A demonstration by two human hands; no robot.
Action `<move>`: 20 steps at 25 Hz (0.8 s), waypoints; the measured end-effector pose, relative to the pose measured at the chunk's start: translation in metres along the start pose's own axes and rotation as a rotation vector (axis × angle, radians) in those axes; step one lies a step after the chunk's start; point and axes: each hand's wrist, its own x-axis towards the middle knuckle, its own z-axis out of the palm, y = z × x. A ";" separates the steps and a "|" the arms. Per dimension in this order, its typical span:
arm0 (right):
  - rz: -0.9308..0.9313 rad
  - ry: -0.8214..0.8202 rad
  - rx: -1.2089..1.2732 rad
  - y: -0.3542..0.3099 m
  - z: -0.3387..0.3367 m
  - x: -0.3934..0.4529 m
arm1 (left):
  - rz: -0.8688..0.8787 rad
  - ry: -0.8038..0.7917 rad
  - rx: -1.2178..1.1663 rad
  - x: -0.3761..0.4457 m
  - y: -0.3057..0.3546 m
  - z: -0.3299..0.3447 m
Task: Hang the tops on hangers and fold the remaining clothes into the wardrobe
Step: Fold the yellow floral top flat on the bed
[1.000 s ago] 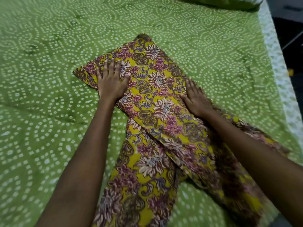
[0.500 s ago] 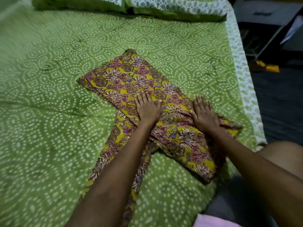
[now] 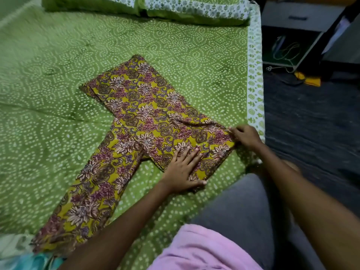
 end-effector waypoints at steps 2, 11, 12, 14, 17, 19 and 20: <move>-0.006 -0.113 -0.001 -0.001 -0.007 -0.006 | -0.011 0.007 -0.028 -0.008 0.017 0.002; -0.037 -0.170 -0.055 0.014 -0.012 -0.012 | -0.209 0.272 -0.078 -0.020 0.059 0.005; -0.031 -0.175 -0.087 0.014 -0.012 -0.014 | -0.256 0.182 -0.101 -0.019 0.061 -0.003; -0.016 -0.132 -0.210 0.010 -0.015 -0.021 | -0.306 -0.043 -0.104 -0.015 0.064 -0.024; -0.091 0.126 -0.470 -0.019 -0.016 -0.032 | -0.332 -0.192 -0.264 0.000 0.054 -0.059; -0.334 0.166 -0.305 -0.055 0.003 -0.037 | -0.412 0.122 -0.390 0.020 0.035 -0.068; -0.434 0.057 -0.149 -0.073 0.019 -0.040 | -0.450 0.346 -0.364 0.030 0.025 -0.065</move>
